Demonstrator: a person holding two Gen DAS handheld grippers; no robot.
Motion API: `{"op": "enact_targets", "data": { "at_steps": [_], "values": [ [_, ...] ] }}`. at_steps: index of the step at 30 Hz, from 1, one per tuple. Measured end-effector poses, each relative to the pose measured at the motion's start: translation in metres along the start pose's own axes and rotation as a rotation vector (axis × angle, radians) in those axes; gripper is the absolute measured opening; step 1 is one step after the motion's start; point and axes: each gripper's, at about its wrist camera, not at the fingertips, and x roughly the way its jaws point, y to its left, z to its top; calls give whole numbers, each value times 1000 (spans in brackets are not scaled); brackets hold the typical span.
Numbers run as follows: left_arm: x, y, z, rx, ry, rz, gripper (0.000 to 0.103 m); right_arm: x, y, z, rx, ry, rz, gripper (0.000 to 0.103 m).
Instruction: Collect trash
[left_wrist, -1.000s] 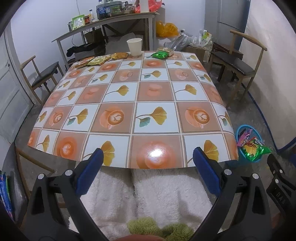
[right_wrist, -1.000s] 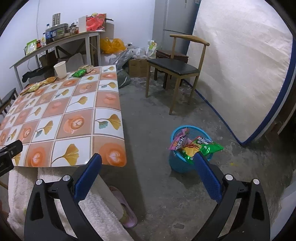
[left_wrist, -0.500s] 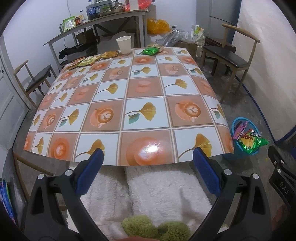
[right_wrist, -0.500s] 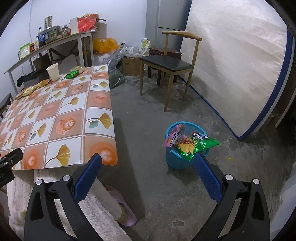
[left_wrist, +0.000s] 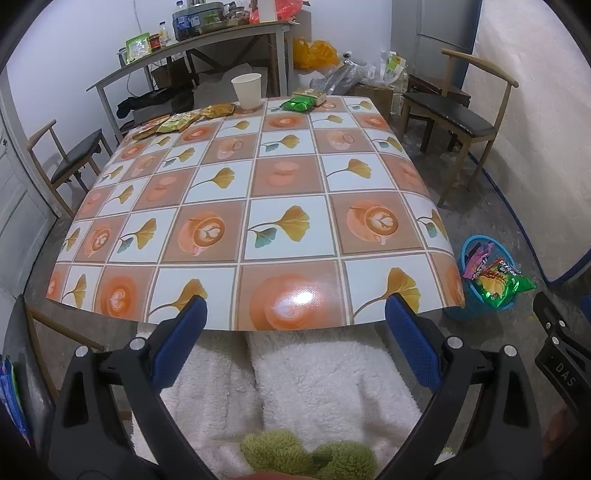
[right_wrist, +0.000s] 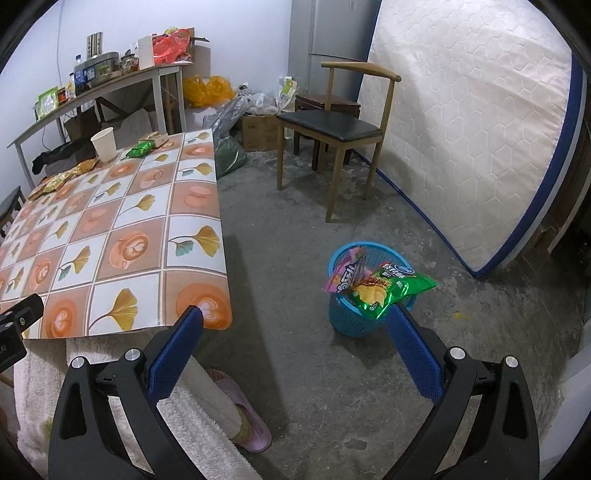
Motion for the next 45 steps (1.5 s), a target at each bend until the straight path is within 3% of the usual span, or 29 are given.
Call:
{"op": "enact_targets", "data": {
  "at_steps": [45],
  "values": [
    [-1,5,0,-8,-8,1,93,-4,0,0,0,2,-5,96]
  ]
}}
